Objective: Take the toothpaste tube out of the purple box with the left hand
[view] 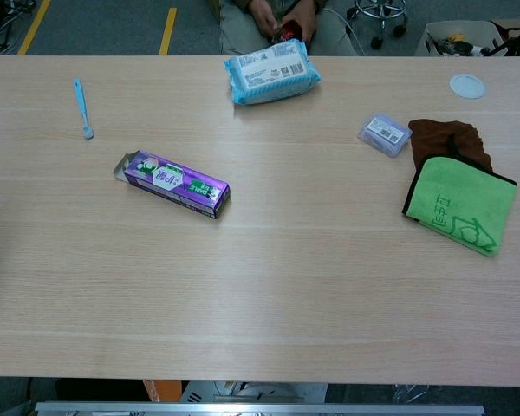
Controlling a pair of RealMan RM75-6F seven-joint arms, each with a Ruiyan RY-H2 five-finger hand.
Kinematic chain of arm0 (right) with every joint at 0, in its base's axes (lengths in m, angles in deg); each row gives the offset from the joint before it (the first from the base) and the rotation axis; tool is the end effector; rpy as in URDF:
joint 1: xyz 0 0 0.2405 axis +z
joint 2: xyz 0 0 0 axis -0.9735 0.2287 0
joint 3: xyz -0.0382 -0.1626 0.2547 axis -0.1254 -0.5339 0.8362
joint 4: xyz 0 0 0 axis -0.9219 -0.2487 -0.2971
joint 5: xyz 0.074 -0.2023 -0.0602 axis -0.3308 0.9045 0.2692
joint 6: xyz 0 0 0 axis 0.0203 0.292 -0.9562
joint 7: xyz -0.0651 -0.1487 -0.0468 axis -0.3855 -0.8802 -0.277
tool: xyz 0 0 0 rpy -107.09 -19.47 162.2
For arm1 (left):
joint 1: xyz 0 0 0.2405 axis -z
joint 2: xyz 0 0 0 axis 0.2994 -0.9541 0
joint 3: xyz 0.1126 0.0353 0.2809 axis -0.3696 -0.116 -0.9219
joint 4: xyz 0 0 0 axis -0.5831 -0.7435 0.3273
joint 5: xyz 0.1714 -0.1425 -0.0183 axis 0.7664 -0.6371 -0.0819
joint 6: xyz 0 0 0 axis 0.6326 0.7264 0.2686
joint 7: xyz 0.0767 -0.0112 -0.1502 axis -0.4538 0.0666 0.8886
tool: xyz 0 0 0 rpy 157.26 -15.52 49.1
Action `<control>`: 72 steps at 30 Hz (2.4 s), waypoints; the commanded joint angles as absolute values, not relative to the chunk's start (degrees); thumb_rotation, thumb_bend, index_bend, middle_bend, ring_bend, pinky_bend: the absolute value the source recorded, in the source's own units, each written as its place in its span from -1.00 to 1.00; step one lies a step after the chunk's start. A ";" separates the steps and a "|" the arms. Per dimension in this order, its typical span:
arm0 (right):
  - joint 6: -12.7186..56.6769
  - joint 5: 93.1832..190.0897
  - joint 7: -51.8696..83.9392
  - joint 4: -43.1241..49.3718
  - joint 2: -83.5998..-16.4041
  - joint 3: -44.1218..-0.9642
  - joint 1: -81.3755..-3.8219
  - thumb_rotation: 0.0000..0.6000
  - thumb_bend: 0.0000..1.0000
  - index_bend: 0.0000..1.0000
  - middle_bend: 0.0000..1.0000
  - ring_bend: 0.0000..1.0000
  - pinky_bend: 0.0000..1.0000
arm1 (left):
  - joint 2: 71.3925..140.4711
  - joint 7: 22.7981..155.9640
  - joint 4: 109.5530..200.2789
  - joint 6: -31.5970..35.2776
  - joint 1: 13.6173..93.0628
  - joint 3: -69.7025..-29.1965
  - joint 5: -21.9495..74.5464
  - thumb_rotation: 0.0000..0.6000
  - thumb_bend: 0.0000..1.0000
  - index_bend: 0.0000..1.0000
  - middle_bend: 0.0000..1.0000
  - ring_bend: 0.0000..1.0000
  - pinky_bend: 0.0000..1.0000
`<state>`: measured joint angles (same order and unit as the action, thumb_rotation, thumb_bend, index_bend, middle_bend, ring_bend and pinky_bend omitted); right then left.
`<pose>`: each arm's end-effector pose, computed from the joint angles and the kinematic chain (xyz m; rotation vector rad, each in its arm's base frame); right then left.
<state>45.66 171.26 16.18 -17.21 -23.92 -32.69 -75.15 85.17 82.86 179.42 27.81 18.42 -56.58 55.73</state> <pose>-0.3533 -0.1792 0.1992 1.4660 -0.8591 0.8779 -0.3420 0.1791 0.1752 -1.4027 -0.8166 -0.8821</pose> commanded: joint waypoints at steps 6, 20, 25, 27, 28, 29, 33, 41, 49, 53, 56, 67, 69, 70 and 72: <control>45.74 171.42 16.13 -17.38 -23.93 -32.57 -75.03 1.00 -0.48 -0.14 -0.14 -0.13 -0.08 | 84.92 83.11 179.35 28.04 18.28 -56.57 55.51 1.00 -0.58 -0.54 -0.47 -0.62 -0.62; 46.08 171.21 14.58 -19.51 -22.84 -31.04 -74.10 1.00 -0.48 -0.17 -0.14 -0.13 -0.08 | 83.45 84.44 179.51 26.80 19.76 -56.60 57.16 1.00 -0.58 -0.54 -0.47 -0.63 -0.62; 45.80 171.18 13.82 -20.68 -22.23 -30.48 -73.50 1.00 -0.48 -0.18 -0.14 -0.13 -0.08 | 82.90 84.41 180.41 24.82 21.64 -56.70 58.91 1.00 -0.58 -0.54 -0.48 -0.63 -0.62; 45.61 171.08 13.54 -21.06 -22.04 -30.31 -73.29 1.00 -0.48 -0.19 -0.14 -0.13 -0.08 | 82.72 84.33 180.97 23.55 22.66 -56.85 59.77 1.00 -0.58 -0.56 -0.49 -0.63 -0.62; 45.48 171.01 13.42 -21.29 -21.91 -30.22 -73.16 1.00 -0.48 -0.20 -0.14 -0.13 -0.08 | 82.60 84.34 181.32 22.71 23.30 -56.90 60.19 1.00 -0.58 -0.57 -0.49 -0.63 -0.62; 45.30 170.94 13.29 -21.62 -21.72 -30.09 -72.98 1.00 -0.48 -0.20 -0.14 -0.13 -0.08 | 82.43 84.22 181.89 21.44 24.22 -56.93 60.62 1.00 -0.58 -0.60 -0.50 -0.63 -0.62; 45.05 170.83 13.01 -22.61 -21.08 -29.64 -72.49 1.00 -0.48 -0.22 -0.14 -0.13 -0.08 | 82.03 84.51 183.94 16.44 27.94 -56.90 62.07 1.00 -0.58 -0.78 -0.59 -0.67 -0.63; 44.83 170.84 12.48 -24.02 -19.83 -28.96 -71.75 1.00 -0.48 -0.22 -0.14 -0.13 -0.08 | 84.25 82.41 186.14 3.38 37.31 -55.74 62.11 1.00 -0.58 -0.90 -0.72 -0.73 -0.66; 44.61 170.50 13.08 -24.10 -19.38 -29.29 -71.92 1.00 -0.48 -0.22 -0.14 -0.13 -0.08 | 89.19 80.27 185.09 -5.97 44.25 -53.98 57.89 1.00 -0.58 -0.93 -0.77 -0.80 -0.69; 44.30 170.53 13.32 -23.93 -19.36 -29.37 -71.74 1.00 -0.48 -0.22 -0.14 -0.13 -0.08 | 92.23 77.52 183.63 -9.72 47.24 -52.86 54.46 1.00 -0.58 -0.93 -0.77 -0.80 -0.69; 44.39 170.68 13.58 -23.76 -19.44 -29.45 -71.76 1.00 -0.48 -0.22 -0.14 -0.13 -0.08 | 94.01 74.52 182.70 -12.97 49.37 -52.40 51.16 1.00 -0.58 -0.93 -0.77 -0.80 -0.69; 44.66 169.96 15.08 -22.02 -20.03 -29.80 -72.31 1.00 -0.48 -0.22 -0.14 -0.13 -0.08 | 103.56 63.65 175.72 -17.91 55.05 -50.93 37.87 1.00 -0.58 -0.82 -0.69 -0.80 -0.69; 44.70 169.73 15.38 -21.66 -20.03 -29.84 -72.44 1.00 -0.48 -0.22 -0.14 -0.13 -0.08 | 105.26 62.32 174.35 -18.35 56.08 -50.80 35.54 1.00 -0.58 -0.79 -0.68 -0.80 -0.69; 44.61 169.62 15.51 -21.46 -20.06 -29.88 -72.46 1.00 -0.48 -0.22 -0.14 -0.13 -0.08 | 106.21 61.52 173.52 -18.50 56.68 -50.75 34.35 1.00 -0.58 -0.78 -0.68 -0.80 -0.69; 44.29 169.43 15.69 -21.28 -20.08 -30.00 -72.45 1.00 -0.48 -0.22 -0.14 -0.13 -0.08 | 107.64 60.41 172.14 -18.55 57.48 -50.71 32.59 1.00 -0.58 -0.74 -0.68 -0.80 -0.69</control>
<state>44.36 169.48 15.63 -21.33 -20.07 -29.96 -72.45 106.22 61.39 173.52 -18.13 56.40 -50.92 34.11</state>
